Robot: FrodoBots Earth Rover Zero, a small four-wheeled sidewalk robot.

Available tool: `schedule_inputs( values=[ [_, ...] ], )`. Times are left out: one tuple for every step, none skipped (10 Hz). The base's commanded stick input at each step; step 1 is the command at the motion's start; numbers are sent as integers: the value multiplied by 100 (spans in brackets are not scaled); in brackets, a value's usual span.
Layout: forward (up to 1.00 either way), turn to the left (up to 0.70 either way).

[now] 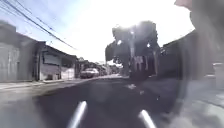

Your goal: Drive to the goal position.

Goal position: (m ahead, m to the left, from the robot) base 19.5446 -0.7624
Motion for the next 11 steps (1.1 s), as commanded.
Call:
schedule_inputs(
  values=[
    [85, 0],
    [85, 0],
    [85, 0],
    [85, 0],
    [85, 0],
    [85, 0],
    [85, 0],
    [85, 0],
    [85, 0],
    [85, -22],
    [85, -34]
  ],
)
